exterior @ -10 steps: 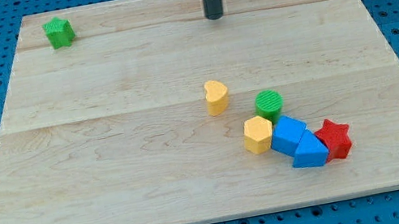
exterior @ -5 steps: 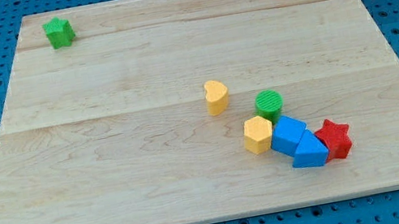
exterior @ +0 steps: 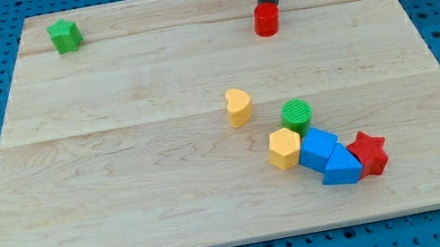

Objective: Move the red circle to the top left of red star

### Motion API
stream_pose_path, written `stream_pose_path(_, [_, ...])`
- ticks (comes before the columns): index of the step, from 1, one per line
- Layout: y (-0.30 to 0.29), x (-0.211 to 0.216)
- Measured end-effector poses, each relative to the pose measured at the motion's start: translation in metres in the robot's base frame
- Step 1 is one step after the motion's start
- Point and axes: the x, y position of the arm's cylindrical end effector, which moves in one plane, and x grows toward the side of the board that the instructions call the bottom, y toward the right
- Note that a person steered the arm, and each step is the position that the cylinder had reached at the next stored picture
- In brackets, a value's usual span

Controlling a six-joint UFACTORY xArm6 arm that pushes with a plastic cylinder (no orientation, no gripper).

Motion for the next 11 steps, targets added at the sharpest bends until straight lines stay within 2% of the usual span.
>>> stream_pose_path(3, [-0.004,0.000])
stream_pose_path(5, [-0.057,0.030])
stream_pose_path(6, [-0.036,0.030])
stream_pose_path(7, [-0.023,0.010])
stream_pose_path(9, [-0.027,0.095])
stream_pose_path(11, [-0.005,0.070])
